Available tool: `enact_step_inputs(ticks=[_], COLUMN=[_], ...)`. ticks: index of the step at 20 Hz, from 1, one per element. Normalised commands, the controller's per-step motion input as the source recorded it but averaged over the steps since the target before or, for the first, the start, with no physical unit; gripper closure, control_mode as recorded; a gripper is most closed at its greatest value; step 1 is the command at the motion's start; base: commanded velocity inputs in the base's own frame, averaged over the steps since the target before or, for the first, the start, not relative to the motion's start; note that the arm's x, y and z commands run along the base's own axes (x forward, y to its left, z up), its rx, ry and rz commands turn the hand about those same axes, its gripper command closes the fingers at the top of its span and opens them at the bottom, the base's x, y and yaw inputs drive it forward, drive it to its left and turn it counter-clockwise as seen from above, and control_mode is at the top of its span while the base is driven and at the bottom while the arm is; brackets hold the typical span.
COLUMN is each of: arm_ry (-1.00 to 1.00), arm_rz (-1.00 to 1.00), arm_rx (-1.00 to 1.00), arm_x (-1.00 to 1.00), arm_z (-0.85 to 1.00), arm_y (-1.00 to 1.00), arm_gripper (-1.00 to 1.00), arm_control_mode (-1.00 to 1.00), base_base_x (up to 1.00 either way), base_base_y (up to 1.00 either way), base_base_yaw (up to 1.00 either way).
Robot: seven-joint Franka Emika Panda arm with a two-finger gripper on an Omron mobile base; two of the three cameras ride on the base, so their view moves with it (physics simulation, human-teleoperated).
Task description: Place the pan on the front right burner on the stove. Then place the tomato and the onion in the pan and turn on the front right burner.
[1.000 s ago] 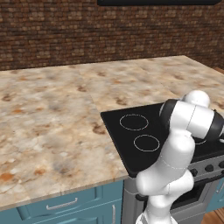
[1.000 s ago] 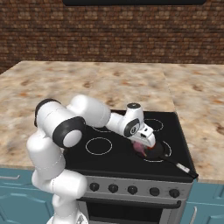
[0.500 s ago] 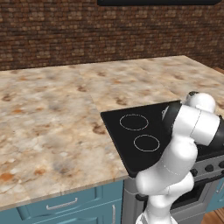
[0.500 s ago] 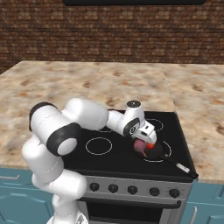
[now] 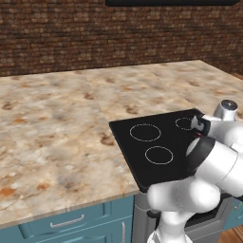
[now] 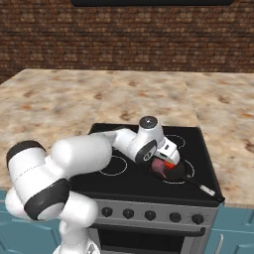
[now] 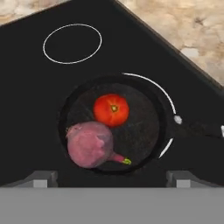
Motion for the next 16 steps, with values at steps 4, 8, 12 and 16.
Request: enact_step_inputs(ticks=[4, 8, 12, 16], arm_ry=[-0.20, -0.22, -0.24, -0.24], arm_rz=[0.00, 0.02, 0.12, 0.20], arm_rx=[-0.06, -0.02, 0.00, 0.00], arm_x=[-0.99, -0.77, -0.59, -0.47], arm_z=[0.18, 0.43, 0.48, 0.46], arm_y=[0.00, 0.00, 0.00, 0.00], arm_gripper=[-1.00, -1.00, -1.00, -1.00], arm_control_mode=[-1.00, -1.00, -1.00, -1.00], base_base_x=[0.00, 0.00, 0.00, 0.00], base_base_y=[0.00, 0.00, 0.00, 0.00], base_base_yaw=[0.00, 0.00, 0.00, 0.00])
